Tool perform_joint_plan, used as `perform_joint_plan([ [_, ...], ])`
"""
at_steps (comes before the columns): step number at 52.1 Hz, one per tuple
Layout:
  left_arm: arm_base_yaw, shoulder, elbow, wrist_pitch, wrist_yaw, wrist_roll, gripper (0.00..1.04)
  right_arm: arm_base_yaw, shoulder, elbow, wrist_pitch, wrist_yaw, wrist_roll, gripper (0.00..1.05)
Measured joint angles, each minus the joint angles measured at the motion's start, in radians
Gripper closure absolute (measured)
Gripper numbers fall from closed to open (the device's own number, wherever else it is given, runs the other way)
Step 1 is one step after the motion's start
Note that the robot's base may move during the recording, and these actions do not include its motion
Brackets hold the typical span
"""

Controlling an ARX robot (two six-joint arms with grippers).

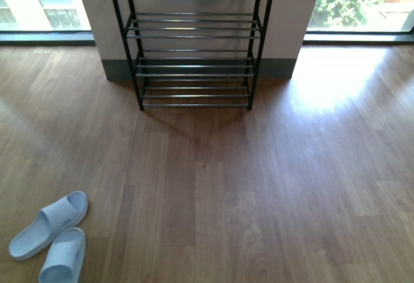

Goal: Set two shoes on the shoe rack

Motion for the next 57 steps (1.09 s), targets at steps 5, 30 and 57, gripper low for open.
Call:
perform_joint_plan([
  [5, 0.000, 0.000, 0.000, 0.000, 0.000, 0.000, 0.09, 0.000, 0.000, 0.000, 0.000, -0.002, 0.000, 0.09],
  [30, 0.000, 0.000, 0.000, 0.002, -0.001, 0.000, 0.09, 0.000, 0.000, 0.000, 0.001, -0.003, 0.000, 0.09],
  [57, 0.000, 0.000, 0.000, 0.002, -0.001, 0.000, 0.09, 0.000, 0.000, 0.000, 0.001, -0.003, 0.000, 0.09],
])
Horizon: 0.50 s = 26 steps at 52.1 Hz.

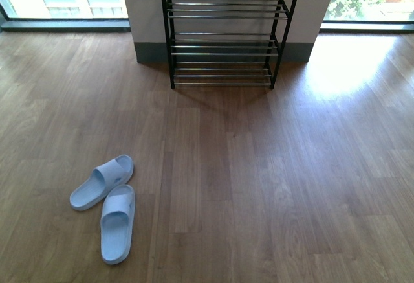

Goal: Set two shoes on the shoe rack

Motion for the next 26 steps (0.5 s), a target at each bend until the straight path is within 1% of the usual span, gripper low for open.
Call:
perform_joint_plan([
  [26, 0.000, 0.000, 0.000, 0.000, 0.000, 0.000, 0.09, 0.000, 0.000, 0.000, 0.000, 0.000, 0.000, 0.09],
])
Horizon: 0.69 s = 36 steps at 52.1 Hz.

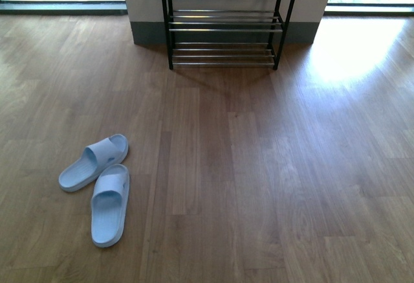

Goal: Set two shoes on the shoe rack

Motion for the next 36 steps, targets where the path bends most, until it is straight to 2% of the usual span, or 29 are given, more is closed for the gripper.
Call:
perform_joint_plan([
  [36, 0.000, 0.000, 0.000, 0.000, 0.000, 0.000, 0.09, 0.000, 0.000, 0.000, 0.000, 0.000, 0.001, 0.09],
])
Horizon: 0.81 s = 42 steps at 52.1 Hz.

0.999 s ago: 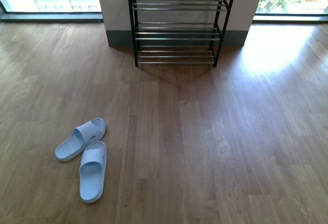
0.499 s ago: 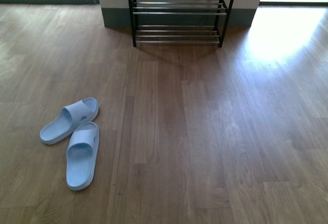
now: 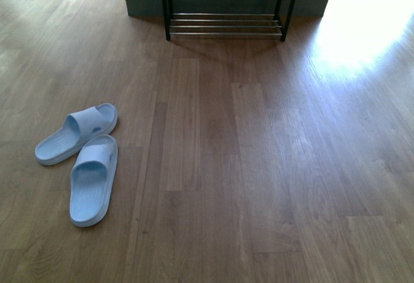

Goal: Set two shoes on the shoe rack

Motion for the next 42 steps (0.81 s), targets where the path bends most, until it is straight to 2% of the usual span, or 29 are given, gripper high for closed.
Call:
perform_joint_plan([
  [42, 0.000, 0.000, 0.000, 0.000, -0.002, 0.000, 0.09, 0.000, 0.000, 0.000, 0.000, -0.003, 0.000, 0.09],
])
